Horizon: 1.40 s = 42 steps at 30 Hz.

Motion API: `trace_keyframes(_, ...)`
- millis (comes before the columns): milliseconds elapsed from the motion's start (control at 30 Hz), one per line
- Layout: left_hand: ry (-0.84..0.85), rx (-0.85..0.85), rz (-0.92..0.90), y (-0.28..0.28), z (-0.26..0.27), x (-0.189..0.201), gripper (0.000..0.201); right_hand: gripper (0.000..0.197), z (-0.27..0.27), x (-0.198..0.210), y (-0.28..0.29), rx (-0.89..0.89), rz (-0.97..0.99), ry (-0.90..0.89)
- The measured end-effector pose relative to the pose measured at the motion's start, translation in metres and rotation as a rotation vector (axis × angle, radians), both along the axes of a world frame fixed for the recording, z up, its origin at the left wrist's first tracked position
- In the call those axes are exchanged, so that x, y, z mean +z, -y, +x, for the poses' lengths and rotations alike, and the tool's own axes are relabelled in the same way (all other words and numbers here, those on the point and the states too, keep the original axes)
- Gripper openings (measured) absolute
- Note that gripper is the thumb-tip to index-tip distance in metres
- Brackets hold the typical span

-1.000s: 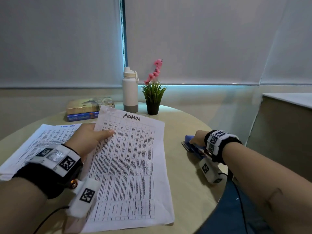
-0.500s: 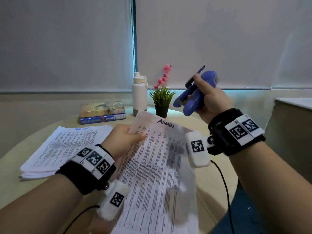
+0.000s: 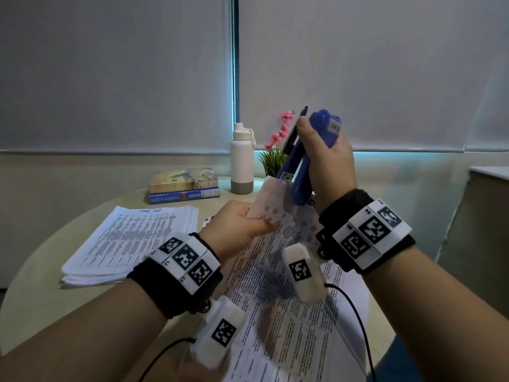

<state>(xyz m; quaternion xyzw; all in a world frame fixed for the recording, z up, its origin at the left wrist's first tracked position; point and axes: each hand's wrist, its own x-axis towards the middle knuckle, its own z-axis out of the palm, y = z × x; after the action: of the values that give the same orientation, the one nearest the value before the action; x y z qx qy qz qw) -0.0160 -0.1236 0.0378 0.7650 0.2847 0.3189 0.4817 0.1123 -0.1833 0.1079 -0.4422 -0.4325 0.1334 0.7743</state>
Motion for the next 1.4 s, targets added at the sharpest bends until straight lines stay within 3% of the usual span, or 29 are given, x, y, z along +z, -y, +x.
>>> trace_keyframes(333, 0.023, -0.032, 0.135, 0.011, 0.001, 0.004, 0.037, 0.021, -0.016, 0.002, -0.001, -0.053, 0.090, 0.043)
trace_keyframes(533, 0.027, -0.023, 0.213, 0.010, 0.000, 0.003, 0.024, 0.024, -0.019, 0.001, 0.003, -0.065, 0.156, 0.067)
trace_keyframes(833, 0.058, -0.039, 0.246, 0.009, 0.001, -0.001, 0.029, 0.024, -0.019, -0.001, 0.002, -0.045, 0.192, 0.108)
trace_keyframes(933, 0.040, -0.001, 0.261, 0.007, 0.001, -0.002, 0.021, 0.021, -0.014, 0.001, -0.001, 0.016, 0.102, 0.095)
trace_keyframes(1000, 0.007, 0.019, 0.247, 0.004, -0.003, -0.004, 0.025, 0.019, -0.005, 0.003, -0.004, 0.104, -0.065, 0.079)
trace_keyframes(1067, -0.023, 0.039, 0.223, -0.002, -0.011, -0.007, 0.027, 0.027, 0.012, 0.002, -0.008, 0.116, -0.166, -0.006)
trace_keyframes(1167, -0.024, 0.119, 0.153, -0.012, -0.027, -0.011, 0.011, 0.041, 0.047, -0.008, -0.016, 0.089, -0.098, -0.218)
trace_keyframes(1267, 0.001, 0.226, 0.095, -0.025, -0.047, -0.015, 0.005, 0.032, 0.078, -0.023, -0.013, 0.147, -0.130, -0.380)
trace_keyframes(1333, 0.036, 0.267, 0.118, -0.032, -0.062, -0.015, 0.008, 0.023, 0.093, -0.033, -0.004, 0.177, -0.271, -0.372)
trace_keyframes(1400, 0.074, 0.299, 0.131, -0.041, -0.077, -0.016, 0.010, 0.022, 0.106, -0.046, 0.001, 0.139, -0.471, -0.220)
